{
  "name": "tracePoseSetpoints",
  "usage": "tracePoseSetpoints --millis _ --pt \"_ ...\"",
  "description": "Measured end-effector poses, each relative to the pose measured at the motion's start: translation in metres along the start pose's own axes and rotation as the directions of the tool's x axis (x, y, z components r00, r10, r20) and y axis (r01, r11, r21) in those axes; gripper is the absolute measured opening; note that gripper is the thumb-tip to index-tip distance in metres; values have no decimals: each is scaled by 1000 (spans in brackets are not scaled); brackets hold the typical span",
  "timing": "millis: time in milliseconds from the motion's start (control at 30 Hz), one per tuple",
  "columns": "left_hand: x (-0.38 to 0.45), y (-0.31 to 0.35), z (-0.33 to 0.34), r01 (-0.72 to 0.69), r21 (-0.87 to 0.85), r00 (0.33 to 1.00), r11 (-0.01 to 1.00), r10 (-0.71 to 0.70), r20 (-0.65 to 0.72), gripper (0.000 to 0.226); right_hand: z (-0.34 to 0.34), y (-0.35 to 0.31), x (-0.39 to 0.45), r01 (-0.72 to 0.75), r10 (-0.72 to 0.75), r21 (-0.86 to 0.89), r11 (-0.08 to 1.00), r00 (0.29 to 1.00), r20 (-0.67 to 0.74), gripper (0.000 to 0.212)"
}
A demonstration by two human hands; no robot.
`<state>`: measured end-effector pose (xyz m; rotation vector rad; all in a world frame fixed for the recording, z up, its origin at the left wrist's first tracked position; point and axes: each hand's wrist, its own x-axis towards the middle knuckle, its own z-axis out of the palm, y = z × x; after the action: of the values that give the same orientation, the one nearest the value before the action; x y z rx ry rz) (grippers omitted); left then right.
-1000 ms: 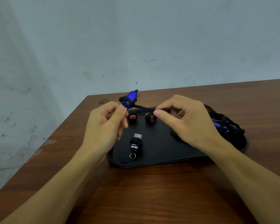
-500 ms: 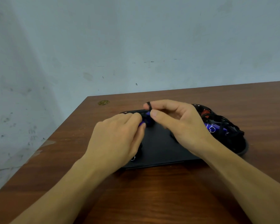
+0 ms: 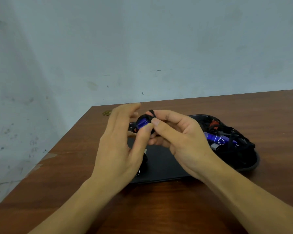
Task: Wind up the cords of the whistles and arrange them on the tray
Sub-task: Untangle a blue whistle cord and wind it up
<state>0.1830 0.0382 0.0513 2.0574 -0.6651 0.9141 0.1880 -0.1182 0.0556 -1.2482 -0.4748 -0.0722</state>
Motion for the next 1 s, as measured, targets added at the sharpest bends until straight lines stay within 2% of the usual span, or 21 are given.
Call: tracePoseSetpoints --millis 67,133,200,300,467,567,633,733,867,1000 --pt "-3 3 3 86 -113 990 990 -72 122 47 4 1 -2 -53 52 57 997 998 26 28" --pt "-5 1 5 119 -123 977 985 -94 194 45 4 2 -3 -103 103 50 993 995 11 26" --pt "-4 -3 7 90 -67 975 994 -74 208 43 3 4 -2 -147 148 61 987 989 -20 28" --pt "-3 -3 6 44 -32 983 999 -37 182 36 3 4 -2 -222 227 193 956 974 0 26" --pt "2 3 -2 231 -232 969 945 -201 145 27 3 2 -2 -266 266 327 907 963 46 12" --pt "3 1 -3 258 -234 960 937 -221 174 7 3 1 -3 -254 245 326 911 967 70 9" --pt "2 -1 -3 222 -169 965 960 -191 182 4 2 -1 -3 -237 229 293 926 971 64 9" --pt "3 -4 -8 87 38 970 995 -93 224 10 -1 -3 -1 -192 186 186 964 981 49 7" --pt "5 -8 -17 -118 200 942 973 47 332 22 -3 -1 1 -90 92 -50 995 995 36 9" --pt "6 -10 -20 -278 282 893 918 139 428 32 -7 1 0 67 -33 -328 942 993 110 5"
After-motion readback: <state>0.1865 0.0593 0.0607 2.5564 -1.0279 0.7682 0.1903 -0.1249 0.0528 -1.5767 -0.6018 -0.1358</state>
